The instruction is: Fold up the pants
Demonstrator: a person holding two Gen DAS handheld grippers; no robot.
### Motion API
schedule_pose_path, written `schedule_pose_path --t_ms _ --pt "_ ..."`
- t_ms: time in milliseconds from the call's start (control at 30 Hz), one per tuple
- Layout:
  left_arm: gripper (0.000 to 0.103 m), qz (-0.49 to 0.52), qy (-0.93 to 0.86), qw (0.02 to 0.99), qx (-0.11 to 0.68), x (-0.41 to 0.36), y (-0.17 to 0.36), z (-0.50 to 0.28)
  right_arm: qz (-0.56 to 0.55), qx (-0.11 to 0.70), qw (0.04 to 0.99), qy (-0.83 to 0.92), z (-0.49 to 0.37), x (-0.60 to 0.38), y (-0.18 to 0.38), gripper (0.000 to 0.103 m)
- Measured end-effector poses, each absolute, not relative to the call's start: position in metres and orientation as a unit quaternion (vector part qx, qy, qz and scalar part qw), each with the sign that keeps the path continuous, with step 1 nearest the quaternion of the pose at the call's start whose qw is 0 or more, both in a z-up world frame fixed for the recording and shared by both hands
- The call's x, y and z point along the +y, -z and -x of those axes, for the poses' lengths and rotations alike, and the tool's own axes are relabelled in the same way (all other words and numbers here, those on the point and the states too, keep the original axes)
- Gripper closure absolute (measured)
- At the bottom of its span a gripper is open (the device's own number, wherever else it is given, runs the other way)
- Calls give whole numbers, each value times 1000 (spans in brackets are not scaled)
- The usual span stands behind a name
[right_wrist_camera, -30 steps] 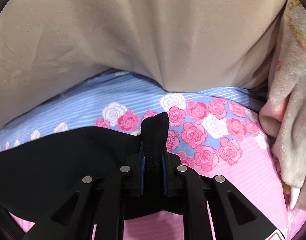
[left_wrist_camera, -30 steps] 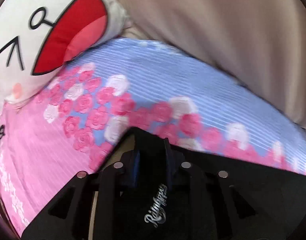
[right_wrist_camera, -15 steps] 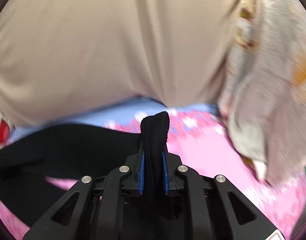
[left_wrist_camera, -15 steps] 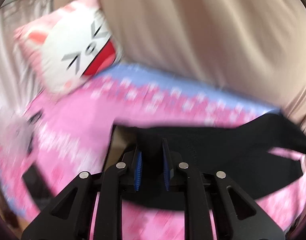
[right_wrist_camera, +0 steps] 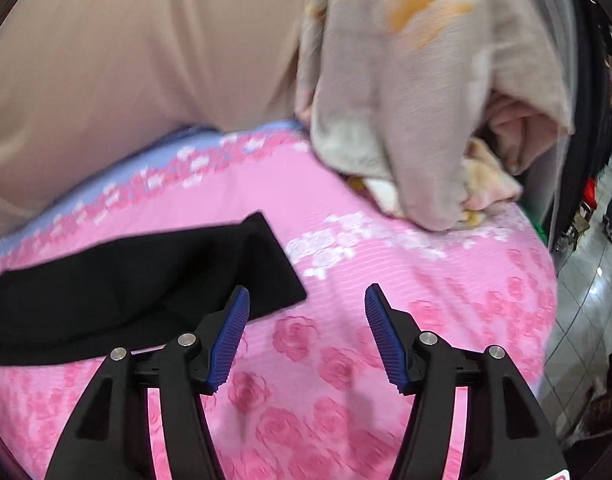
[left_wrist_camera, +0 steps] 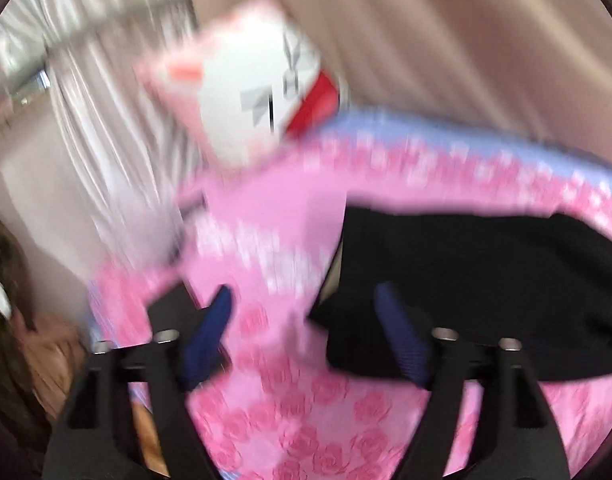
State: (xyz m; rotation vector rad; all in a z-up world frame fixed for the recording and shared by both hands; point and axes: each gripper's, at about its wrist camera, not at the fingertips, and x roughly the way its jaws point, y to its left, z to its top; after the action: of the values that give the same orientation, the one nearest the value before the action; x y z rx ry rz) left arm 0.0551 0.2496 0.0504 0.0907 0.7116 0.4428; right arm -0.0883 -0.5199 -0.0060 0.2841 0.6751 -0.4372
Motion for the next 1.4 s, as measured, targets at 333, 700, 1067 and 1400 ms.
schedule_pose_path --t_ms 333,700,1067,1400 --pt "11 0 9 924 382 106 -43 -77 -262 399 874 91 -17 -545 44 96" --pt "11 -14 46 894 446 55 8 -70 100 447 869 187 8 -514 36 76" --pt "11 -22 103 893 438 6 2 -80 -143 399 902 88 2 -546 -3 56" --pt "11 -24 90 895 436 5 -3 -78 -94 411 907 16 -50 -502 -27 96"
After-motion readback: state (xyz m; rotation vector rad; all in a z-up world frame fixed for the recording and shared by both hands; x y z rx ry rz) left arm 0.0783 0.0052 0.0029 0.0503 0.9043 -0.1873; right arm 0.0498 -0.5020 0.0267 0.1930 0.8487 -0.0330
